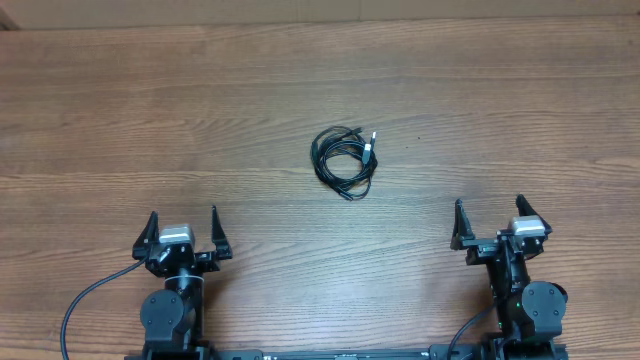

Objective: Untangle cables

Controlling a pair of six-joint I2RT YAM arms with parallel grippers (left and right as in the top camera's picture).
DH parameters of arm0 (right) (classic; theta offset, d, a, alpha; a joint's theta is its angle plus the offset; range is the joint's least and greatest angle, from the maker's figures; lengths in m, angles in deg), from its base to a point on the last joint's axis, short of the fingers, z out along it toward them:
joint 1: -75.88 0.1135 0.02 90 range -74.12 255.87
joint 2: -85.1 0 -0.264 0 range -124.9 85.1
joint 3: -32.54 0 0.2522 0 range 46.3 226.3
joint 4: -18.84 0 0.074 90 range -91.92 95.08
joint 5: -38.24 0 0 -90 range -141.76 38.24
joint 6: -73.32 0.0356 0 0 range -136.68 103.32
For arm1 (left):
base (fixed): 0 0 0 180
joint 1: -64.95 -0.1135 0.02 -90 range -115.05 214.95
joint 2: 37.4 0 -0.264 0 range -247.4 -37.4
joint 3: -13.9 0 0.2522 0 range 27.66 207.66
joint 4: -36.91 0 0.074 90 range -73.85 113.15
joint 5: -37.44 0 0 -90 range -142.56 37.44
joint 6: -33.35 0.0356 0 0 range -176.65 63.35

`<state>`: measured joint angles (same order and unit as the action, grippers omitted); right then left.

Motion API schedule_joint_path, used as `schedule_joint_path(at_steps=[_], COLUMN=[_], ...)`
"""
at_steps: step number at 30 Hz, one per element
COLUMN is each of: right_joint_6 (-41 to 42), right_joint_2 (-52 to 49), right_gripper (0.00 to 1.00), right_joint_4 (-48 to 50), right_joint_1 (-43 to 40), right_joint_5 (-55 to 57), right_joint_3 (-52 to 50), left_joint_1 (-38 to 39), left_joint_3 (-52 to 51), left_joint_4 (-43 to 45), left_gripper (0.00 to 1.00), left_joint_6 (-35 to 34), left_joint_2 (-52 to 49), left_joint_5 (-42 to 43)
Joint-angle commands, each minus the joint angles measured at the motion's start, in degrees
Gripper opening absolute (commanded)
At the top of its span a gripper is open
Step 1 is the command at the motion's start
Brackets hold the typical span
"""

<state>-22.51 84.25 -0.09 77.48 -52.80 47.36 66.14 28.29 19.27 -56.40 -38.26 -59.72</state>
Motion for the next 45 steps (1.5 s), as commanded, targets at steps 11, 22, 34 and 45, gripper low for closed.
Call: schedule_joint_path(at_steps=[11,22,34,45], right_joint_6=[-0.07,-0.07,-0.07,-0.07], right_joint_2=[0.68,0.68,0.68,0.68], right_gripper=[1.00,1.00,1.00,1.00], right_joint_4=[0.35,0.35,0.35,0.35], right_joint_1=[0.26,0.26,0.26,0.26], right_joint_5=[0.55,0.52,0.55,0.52], right_joint_3=[-0.59,-0.59,-0.59,-0.59], left_joint_1=[0.33,0.33,0.33,0.35], left_joint_3=[-0.35,-0.35,-0.35,-0.35], left_joint_4=[0.07,0.07,0.07,1.18], left_gripper=[1.00,1.00,0.99,1.00], left_joint_6=[1.07,1.07,1.07,-11.06], left_joint_2=[0.59,0.59,0.59,0.59], left_joint_5=[-0.31,-0.31,-0.31,11.91])
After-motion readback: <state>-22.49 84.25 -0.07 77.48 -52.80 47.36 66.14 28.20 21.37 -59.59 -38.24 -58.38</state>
